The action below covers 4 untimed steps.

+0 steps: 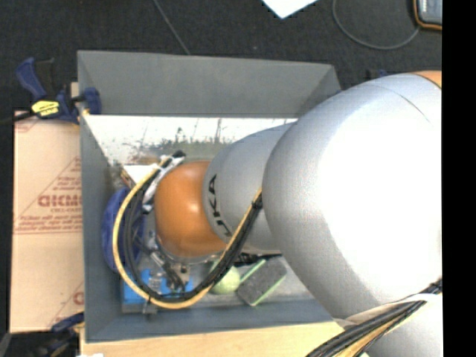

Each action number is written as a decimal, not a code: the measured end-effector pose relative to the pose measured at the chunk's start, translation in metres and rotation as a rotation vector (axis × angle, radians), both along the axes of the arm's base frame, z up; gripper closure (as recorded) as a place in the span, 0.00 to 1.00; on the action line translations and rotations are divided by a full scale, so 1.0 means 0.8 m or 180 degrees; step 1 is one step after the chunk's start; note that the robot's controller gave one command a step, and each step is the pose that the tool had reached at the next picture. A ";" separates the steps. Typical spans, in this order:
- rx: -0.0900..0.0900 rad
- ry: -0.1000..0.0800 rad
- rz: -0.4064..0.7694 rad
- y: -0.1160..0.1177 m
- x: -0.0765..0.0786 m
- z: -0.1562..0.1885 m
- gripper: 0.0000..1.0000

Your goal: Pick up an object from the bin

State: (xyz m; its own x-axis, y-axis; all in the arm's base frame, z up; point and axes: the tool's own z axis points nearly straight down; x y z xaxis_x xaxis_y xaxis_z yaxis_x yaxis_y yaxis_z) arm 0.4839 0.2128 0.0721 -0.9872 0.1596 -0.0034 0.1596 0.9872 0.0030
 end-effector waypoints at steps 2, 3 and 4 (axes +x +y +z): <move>0.0012 -0.0020 0.0013 0.000 0.003 0.002 1.00; 0.0012 -0.0020 0.0011 0.000 0.003 0.003 1.00; -0.0001 0.0013 0.0008 -0.002 0.000 0.052 1.00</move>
Offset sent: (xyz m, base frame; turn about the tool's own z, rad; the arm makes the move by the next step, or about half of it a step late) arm -0.0001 0.0002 0.0000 -0.0044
